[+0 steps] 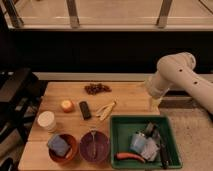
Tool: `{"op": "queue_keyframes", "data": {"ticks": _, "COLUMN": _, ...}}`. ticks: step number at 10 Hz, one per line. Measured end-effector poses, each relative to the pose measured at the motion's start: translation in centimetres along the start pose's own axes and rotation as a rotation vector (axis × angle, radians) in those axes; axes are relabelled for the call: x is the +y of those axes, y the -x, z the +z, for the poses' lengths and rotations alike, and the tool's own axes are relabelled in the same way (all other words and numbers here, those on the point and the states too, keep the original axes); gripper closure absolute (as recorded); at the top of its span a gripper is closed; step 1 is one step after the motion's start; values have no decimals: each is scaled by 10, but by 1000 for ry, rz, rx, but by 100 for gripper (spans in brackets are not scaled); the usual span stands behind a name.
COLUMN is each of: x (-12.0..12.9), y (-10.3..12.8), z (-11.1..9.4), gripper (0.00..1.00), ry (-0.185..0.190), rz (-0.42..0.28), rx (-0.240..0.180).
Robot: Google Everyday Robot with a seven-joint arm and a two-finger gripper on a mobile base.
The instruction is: Wipe table surface with eraser
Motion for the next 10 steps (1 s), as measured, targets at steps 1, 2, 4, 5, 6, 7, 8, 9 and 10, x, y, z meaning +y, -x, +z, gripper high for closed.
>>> {"op": "queue_keyframes", "data": {"ticks": 1, "x": 0, "y": 0, "z": 0, "gripper": 20, "ry": 0, "rz": 0, "rx": 0}}
{"op": "queue_keyframes", "data": {"ticks": 2, "x": 0, "y": 0, "z": 0, "gripper": 20, "ry": 0, "rz": 0, "rx": 0}}
{"op": "queue_keyframes", "data": {"ticks": 4, "x": -2, "y": -7, "z": -6, "gripper": 20, "ry": 5, "rz": -33, "rx": 10}}
{"op": "queue_keyframes", "data": {"ticks": 5, "x": -8, "y": -11, "z": -15, "gripper": 20, "ry": 7, "rz": -113, "rx": 17}}
{"op": "queue_keyframes", "data": {"ticks": 6, "x": -15, "y": -9, "z": -21, "gripper": 20, "ry": 7, "rz": -198, "rx": 16}}
{"op": "queue_keyframes", "data": {"ticks": 7, "x": -23, "y": -3, "z": -25, "gripper": 20, "ry": 3, "rz": -279, "rx": 13}}
{"op": "queue_keyframes", "data": {"ticks": 8, "x": -30, "y": 8, "z": -24, "gripper": 20, "ry": 0, "rz": -345, "rx": 7}}
{"op": "queue_keyframes", "data": {"ticks": 9, "x": -36, "y": 22, "z": -22, "gripper": 20, "ry": -5, "rz": -407, "rx": 0}}
{"op": "queue_keyframes", "data": {"ticks": 10, "x": -44, "y": 41, "z": -17, "gripper": 20, "ry": -10, "rz": -476, "rx": -6}}
